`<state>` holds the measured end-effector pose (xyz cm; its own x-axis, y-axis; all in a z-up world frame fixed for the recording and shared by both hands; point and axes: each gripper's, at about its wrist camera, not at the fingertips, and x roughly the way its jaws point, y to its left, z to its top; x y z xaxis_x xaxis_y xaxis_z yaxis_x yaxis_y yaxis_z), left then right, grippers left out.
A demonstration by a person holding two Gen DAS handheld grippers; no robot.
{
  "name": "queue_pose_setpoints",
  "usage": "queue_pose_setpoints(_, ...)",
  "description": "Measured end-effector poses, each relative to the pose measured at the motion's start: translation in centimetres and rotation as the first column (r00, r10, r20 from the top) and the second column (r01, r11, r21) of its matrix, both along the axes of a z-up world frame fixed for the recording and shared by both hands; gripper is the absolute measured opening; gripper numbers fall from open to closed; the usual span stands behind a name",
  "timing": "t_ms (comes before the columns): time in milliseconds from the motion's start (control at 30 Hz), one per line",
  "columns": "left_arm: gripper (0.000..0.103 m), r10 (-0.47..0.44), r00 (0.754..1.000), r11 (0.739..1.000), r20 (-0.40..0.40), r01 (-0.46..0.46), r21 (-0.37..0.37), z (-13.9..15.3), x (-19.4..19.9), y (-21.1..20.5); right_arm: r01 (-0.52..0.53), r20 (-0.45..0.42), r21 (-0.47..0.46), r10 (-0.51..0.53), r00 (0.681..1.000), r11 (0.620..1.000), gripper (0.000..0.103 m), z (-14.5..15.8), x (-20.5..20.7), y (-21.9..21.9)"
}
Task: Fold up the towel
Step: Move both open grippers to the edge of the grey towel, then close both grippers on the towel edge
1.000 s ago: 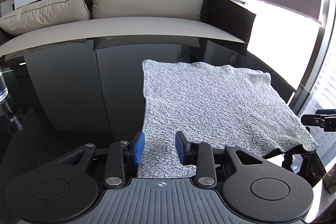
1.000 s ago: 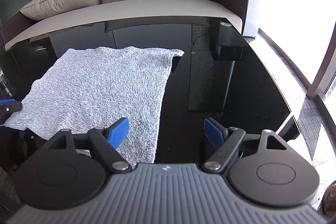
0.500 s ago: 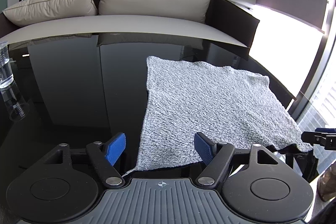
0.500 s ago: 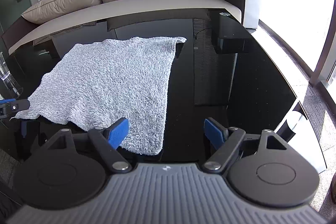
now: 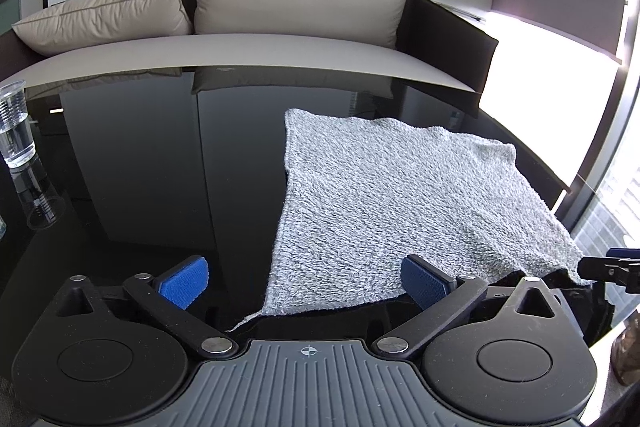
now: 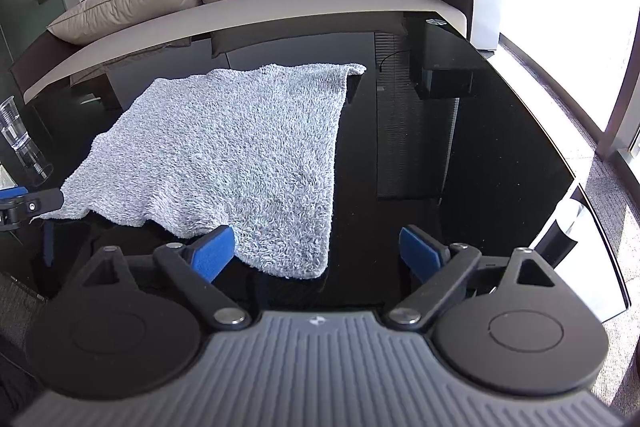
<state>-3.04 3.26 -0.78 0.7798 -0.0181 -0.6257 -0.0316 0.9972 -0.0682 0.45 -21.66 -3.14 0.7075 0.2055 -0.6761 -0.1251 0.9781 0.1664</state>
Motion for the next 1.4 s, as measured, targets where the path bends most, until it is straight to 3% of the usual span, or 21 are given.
queue_pose_setpoints(400, 0.099, -0.009, 1.0, 1.0, -0.021, 0.009, -0.013, -0.4, 0.2, -0.3, -0.024, -0.002, -0.005, 0.024, 1.0, 1.0, 0.092, -0.4, 0.0, 0.5)
queue_pose_setpoints(467, 0.093, -0.011, 1.0, 1.0, -0.023, 0.01, -0.016, -0.5, 0.1, -0.3, -0.025, -0.001, -0.009, 0.025, 1.0, 1.0, 0.092, -0.4, 0.0, 0.5)
queue_pose_setpoints(533, 0.077, -0.017, 0.999, 1.0, -0.032, 0.016, -0.026, -0.6, 0.2, -0.2, -0.027, -0.001, -0.01, 0.027, 1.0, 1.0, 0.092, -0.4, 0.1, 0.5)
queue_pose_setpoints(600, 0.074, -0.022, 0.999, 0.999, -0.042, 0.021, -0.036, -0.7, 0.3, -0.1, -0.025, 0.0, -0.014, 0.025, 1.0, 1.0, 0.091, -0.3, 0.0, 0.6)
queue_pose_setpoints(733, 0.07, -0.027, 0.999, 0.999, -0.043, 0.026, -0.025, -0.8, 0.3, -0.3, -0.018, 0.006, -0.03, 0.018, 1.0, 0.999, 0.082, -0.3, -0.1, 0.7)
queue_pose_setpoints(1200, 0.042, -0.039, 0.998, 0.998, -0.048, 0.041, 0.04, -0.8, 0.1, -1.2, -0.015, 0.022, -0.108, 0.018, 1.0, 0.994, 0.058, -0.3, -0.3, 1.6)
queue_pose_setpoints(1400, 0.032, -0.032, 0.998, 0.998, -0.05, 0.035, 0.057, -0.8, 0.1, -1.1, -0.013, 0.027, -0.111, 0.016, 1.0, 0.994, 0.041, -0.2, -0.4, 1.7)
